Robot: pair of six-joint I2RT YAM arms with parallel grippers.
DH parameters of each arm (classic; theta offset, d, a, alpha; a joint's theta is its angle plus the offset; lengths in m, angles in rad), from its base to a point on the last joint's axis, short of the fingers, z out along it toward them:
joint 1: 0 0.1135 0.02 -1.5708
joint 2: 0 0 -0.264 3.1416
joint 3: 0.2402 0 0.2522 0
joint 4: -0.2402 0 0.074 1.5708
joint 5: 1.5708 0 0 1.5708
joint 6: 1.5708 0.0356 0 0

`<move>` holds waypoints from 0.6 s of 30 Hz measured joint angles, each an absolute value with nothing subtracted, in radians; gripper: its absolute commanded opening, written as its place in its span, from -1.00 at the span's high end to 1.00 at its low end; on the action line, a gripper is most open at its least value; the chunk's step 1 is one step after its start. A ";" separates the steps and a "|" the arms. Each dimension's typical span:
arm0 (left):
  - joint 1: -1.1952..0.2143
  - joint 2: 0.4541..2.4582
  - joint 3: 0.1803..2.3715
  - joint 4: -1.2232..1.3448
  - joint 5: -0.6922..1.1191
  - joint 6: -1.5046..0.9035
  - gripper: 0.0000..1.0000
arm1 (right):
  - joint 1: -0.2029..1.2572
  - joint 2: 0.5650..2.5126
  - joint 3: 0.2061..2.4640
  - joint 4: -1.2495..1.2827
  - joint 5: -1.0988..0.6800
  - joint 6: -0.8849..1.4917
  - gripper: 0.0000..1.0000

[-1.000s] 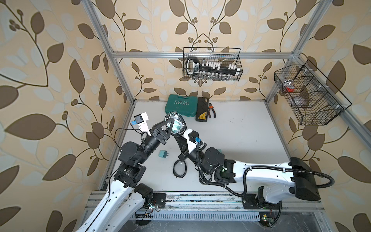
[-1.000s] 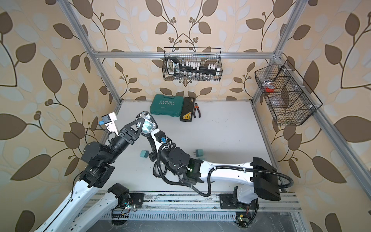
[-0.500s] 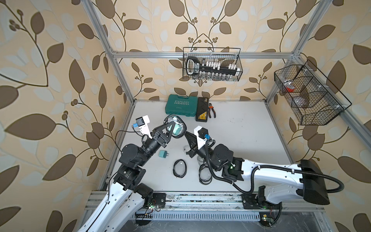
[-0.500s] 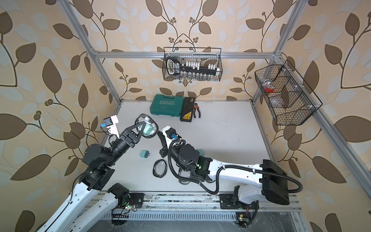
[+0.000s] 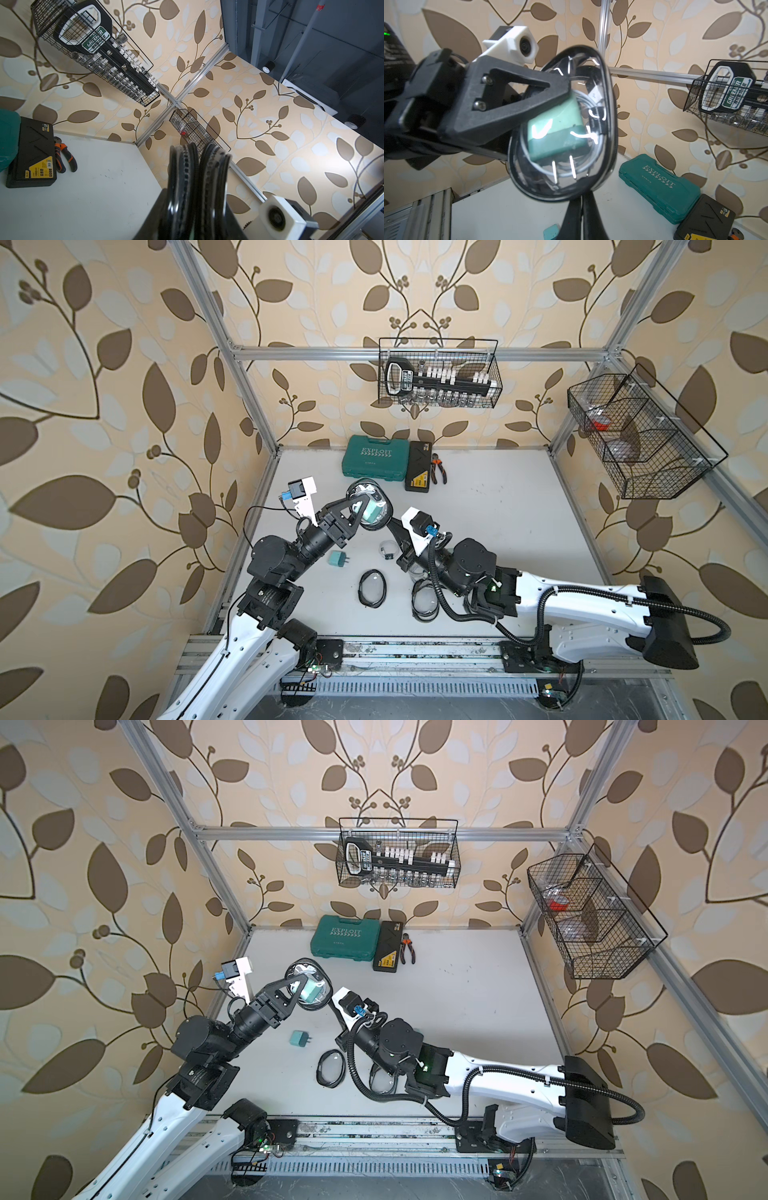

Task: Pack away charging kits
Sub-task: Zip the zipper on the storage bag.

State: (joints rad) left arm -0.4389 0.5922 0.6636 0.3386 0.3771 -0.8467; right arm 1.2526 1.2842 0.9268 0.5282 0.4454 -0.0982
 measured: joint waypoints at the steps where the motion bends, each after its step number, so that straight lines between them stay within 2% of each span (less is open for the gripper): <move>1: -0.438 0.597 0.664 0.343 0.383 -0.847 1.00 | 1.262 1.285 0.933 0.517 0.455 -0.108 1.00; 3: -0.438 0.600 0.664 0.353 0.387 -0.848 0.93 | 1.271 1.286 0.942 0.504 0.470 -0.122 1.00; 4: -0.438 0.601 0.664 0.359 0.387 -0.848 0.77 | 1.272 1.287 0.948 0.496 0.476 -0.126 1.00; 11: -0.437 0.605 0.664 0.374 0.389 -0.843 0.10 | 1.279 1.292 0.967 0.473 0.482 -0.141 1.00; 15: -0.438 0.624 0.664 0.374 0.415 -0.850 0.04 | 1.296 1.314 0.993 0.463 0.453 -0.147 1.00; 18: -0.438 0.638 0.664 0.384 0.427 -0.862 0.40 | 1.298 1.328 1.007 0.451 0.445 -0.151 1.00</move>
